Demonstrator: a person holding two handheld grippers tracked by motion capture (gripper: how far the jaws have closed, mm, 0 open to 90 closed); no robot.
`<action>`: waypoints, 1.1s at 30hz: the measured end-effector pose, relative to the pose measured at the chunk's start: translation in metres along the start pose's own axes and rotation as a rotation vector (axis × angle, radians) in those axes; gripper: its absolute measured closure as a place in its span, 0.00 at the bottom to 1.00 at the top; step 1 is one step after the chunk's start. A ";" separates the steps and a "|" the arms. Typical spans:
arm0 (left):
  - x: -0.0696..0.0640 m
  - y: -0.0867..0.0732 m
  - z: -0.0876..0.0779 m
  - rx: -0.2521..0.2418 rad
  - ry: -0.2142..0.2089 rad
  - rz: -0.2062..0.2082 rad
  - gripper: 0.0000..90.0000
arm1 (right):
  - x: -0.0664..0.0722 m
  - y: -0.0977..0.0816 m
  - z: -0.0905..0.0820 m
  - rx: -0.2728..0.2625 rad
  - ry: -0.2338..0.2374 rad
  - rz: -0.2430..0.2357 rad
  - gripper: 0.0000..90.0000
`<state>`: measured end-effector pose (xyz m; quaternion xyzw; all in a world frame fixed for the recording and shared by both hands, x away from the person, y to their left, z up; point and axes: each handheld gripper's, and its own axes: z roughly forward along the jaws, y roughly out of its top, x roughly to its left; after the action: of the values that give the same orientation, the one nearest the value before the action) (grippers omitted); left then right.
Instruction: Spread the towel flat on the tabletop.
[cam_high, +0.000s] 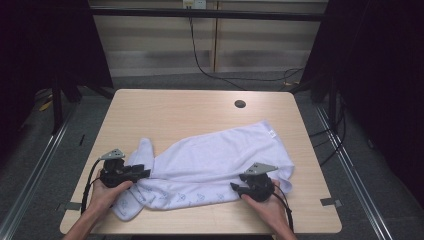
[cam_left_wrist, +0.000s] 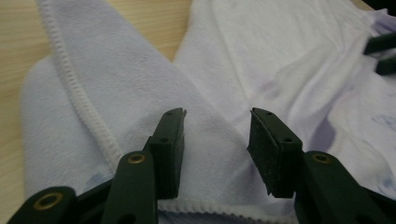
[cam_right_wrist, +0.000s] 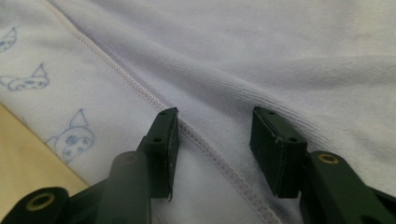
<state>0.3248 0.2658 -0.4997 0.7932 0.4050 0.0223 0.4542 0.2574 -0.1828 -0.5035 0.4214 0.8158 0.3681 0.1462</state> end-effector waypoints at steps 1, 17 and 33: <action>-0.003 0.001 0.001 0.000 -0.011 0.001 0.61 | 0.000 0.000 0.000 0.000 0.000 0.000 0.58; 0.004 -0.007 -0.021 -0.062 0.029 -0.034 0.56 | -0.090 0.023 0.014 -0.021 -0.113 0.149 0.48; -0.024 0.001 0.002 -0.004 0.005 0.097 0.85 | 0.074 0.103 0.068 -0.087 0.324 -0.127 0.47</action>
<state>0.3100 0.2482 -0.4926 0.8108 0.3672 0.0469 0.4533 0.3097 -0.0530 -0.4708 0.2975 0.8369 0.4562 0.0539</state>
